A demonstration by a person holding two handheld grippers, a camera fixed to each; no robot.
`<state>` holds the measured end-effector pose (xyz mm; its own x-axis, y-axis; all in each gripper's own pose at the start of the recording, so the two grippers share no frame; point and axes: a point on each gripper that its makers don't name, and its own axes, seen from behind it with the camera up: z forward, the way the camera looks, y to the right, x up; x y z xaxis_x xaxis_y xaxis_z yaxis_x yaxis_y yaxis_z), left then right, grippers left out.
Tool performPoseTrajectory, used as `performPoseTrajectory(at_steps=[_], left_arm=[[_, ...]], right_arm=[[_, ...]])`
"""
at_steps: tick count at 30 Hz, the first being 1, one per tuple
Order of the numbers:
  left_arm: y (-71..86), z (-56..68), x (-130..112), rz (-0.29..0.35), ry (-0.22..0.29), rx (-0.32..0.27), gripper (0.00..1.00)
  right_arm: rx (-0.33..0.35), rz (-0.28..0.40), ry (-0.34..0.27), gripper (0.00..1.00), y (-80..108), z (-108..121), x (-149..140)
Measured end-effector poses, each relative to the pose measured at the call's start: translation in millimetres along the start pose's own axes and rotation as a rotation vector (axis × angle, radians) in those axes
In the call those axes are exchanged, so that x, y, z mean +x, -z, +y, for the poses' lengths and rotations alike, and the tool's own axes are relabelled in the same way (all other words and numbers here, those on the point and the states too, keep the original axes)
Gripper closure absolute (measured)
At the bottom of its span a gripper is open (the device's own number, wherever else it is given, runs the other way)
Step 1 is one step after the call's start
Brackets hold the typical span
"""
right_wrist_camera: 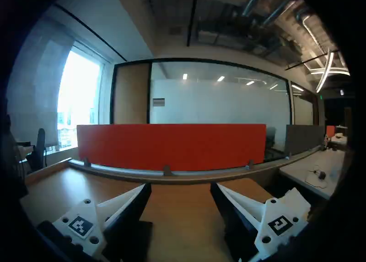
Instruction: Fold towel
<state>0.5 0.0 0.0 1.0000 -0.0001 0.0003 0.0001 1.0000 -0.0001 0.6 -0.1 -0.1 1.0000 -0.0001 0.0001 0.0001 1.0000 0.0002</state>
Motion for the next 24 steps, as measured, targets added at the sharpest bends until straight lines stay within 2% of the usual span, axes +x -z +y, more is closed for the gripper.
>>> performPoseTrajectory(at_steps=[6, 12, 18, 24], left_arm=[[-0.7, 2.7, 9.8, -0.014, 0.002, -0.01, 0.03], [1.3, 11.2, 8.5, -0.048, -0.017, -0.057, 0.03], [4.3, 28.4, 1.0, -0.096, -0.045, -0.136, 0.03], [9.1, 49.0, -4.2, -0.133, -0.059, -0.231, 0.03]], right_arm=[[0.011, -0.011, 0.013, 0.0, 2.6, -4.1, 13.4], [0.058, -0.049, 0.038, 0.0, 7.0, -15.2, 16.3], [0.145, -0.108, 0.066, 0.0, 11.9, -31.2, 6.6], [0.271, -0.168, 0.106, 0.0, 18.2, -57.3, -3.2]])
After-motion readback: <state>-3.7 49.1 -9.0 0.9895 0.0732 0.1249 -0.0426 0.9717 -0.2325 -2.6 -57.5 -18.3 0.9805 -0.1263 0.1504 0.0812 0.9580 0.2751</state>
